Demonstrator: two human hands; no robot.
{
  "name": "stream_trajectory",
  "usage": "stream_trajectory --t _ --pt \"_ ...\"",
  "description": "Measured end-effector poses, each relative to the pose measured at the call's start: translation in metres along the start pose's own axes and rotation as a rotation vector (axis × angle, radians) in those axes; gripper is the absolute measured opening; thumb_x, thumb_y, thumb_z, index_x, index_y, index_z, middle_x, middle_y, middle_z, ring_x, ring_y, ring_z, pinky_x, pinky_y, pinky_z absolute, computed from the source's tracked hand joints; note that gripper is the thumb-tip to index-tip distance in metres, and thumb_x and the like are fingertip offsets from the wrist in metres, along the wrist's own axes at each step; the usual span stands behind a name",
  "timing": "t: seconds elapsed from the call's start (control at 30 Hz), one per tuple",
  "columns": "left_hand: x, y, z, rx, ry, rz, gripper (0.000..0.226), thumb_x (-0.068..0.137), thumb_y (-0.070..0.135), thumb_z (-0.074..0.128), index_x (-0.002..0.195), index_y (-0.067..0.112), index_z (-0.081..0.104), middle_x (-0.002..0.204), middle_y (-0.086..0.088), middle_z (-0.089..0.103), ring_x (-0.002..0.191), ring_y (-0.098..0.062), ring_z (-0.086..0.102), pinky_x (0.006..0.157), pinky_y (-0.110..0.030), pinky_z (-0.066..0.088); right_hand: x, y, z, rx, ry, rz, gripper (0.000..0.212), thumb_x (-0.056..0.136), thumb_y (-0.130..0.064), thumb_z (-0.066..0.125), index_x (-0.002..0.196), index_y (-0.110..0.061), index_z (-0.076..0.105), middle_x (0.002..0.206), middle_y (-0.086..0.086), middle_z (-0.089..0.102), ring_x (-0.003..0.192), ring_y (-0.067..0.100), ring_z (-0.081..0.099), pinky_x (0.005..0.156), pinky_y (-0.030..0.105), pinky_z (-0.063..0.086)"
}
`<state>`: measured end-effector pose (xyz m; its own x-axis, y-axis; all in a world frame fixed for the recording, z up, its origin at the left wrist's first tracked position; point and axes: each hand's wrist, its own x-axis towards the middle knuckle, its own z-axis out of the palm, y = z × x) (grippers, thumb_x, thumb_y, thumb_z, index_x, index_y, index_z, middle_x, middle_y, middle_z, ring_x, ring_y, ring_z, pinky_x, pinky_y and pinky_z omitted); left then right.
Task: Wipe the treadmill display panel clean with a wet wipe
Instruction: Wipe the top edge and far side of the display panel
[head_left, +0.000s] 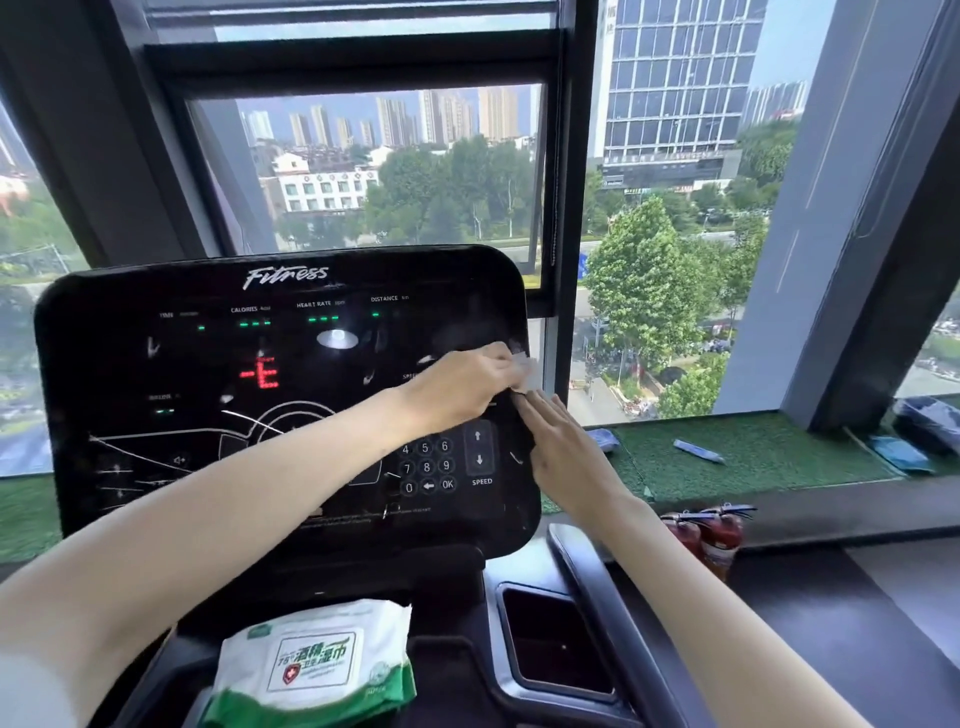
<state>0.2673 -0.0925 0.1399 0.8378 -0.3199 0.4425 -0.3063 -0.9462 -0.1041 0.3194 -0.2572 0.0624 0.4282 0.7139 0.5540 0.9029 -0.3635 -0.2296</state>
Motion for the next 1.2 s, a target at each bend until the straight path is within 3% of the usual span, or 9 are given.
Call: stream_trajectory --t 0.03,0.13,0.3,0.43,0.57,0.77,0.93,1.1,1.2 --pt "0.001 -0.001 -0.003 0.006 -0.007 0.003 0.033 0.086 -0.006 0.047 0.110 0.012 0.060 0.104 -0.005 0.059 0.091 -0.015 0.057 0.070 -0.033 0.051 0.000 0.002 0.000 -0.006 0.005 -0.008 0.070 0.080 0.010 0.039 0.146 -0.004 0.020 0.154 0.010 0.017 0.143 0.018 0.011 0.115 0.024 0.003" --pt "0.013 -0.019 -0.005 -0.058 0.219 -0.311 0.025 0.091 0.000 0.046 0.106 0.012 0.063 0.107 -0.009 0.060 0.097 -0.024 0.062 0.084 -0.033 0.049 0.000 0.004 0.001 -0.007 0.013 -0.026 0.068 0.081 0.010 0.039 0.146 -0.004 0.021 0.155 0.008 0.011 0.141 0.011 0.003 0.115 0.024 0.003" --pt "0.006 -0.002 -0.003 -0.040 0.008 -0.091 0.031 0.089 -0.003 0.044 0.108 0.018 0.056 0.100 -0.003 0.056 0.083 -0.022 0.061 0.073 -0.034 0.052 0.000 0.002 0.001 -0.012 0.014 -0.021 0.069 0.081 0.010 0.039 0.146 -0.005 0.019 0.155 0.009 0.010 0.141 0.010 0.000 0.115 0.024 0.002" --pt "0.025 -0.015 -0.007 -0.091 0.214 -0.346 0.024 0.095 0.004 0.044 0.108 0.010 0.063 0.104 -0.014 0.059 0.095 -0.028 0.061 0.084 -0.037 0.050 -0.001 0.002 0.001 -0.010 0.020 -0.020 0.067 0.082 0.010 0.039 0.145 -0.004 0.021 0.155 0.008 0.011 0.141 0.012 0.003 0.114 0.021 0.000" --pt "0.015 0.004 -0.002 -0.096 -0.113 -0.074 0.026 0.090 0.000 0.043 0.103 0.014 0.061 0.100 -0.008 0.056 0.087 -0.022 0.059 0.079 -0.039 0.050 -0.001 0.000 0.001 -0.006 0.035 -0.011 0.066 0.082 0.010 0.039 0.145 -0.002 0.023 0.154 0.012 0.016 0.142 0.017 0.010 0.116 0.028 0.008" --pt "0.041 -0.022 -0.012 -0.215 0.287 -0.367 0.035 0.095 -0.001 0.042 0.116 0.018 0.063 0.111 -0.012 0.057 0.108 -0.023 0.056 0.097 -0.024 0.039 0.002 0.000 0.004 -0.010 0.042 -0.014 0.068 0.081 0.012 0.039 0.146 -0.004 0.022 0.155 0.008 0.012 0.141 0.011 0.003 0.114 0.022 0.001" --pt "0.006 -0.005 0.010 -0.103 -0.187 -0.090 0.071 0.089 -0.009 0.040 0.142 0.038 0.031 0.111 -0.002 0.050 0.098 -0.016 0.055 0.084 -0.023 0.046 -0.022 0.000 0.008 -0.052 0.113 -0.001 0.069 0.073 0.012 0.052 0.139 -0.001 0.038 0.147 0.014 0.033 0.137 0.021 0.027 0.114 0.033 0.019" --pt "0.021 -0.024 0.003 -0.174 0.120 -0.206 0.064 0.092 -0.011 0.037 0.137 0.034 0.043 0.127 -0.003 0.052 0.118 -0.013 0.048 0.101 -0.016 0.033 -0.044 0.000 0.021 -0.053 0.046 0.014 0.073 0.065 0.010 0.048 0.136 -0.003 0.043 0.145 0.012 0.037 0.134 0.023 0.036 0.114 0.025 0.009" --pt "0.012 -0.012 0.016 -0.199 -0.004 -0.175 0.060 0.093 -0.008 0.038 0.133 0.035 0.047 0.117 0.001 0.052 0.110 -0.009 0.047 0.093 -0.008 0.030 -0.038 -0.005 0.024 -0.051 0.041 0.015 0.075 0.062 0.012 0.051 0.135 -0.002 0.044 0.144 0.014 0.039 0.134 0.023 0.034 0.113 0.027 0.010"
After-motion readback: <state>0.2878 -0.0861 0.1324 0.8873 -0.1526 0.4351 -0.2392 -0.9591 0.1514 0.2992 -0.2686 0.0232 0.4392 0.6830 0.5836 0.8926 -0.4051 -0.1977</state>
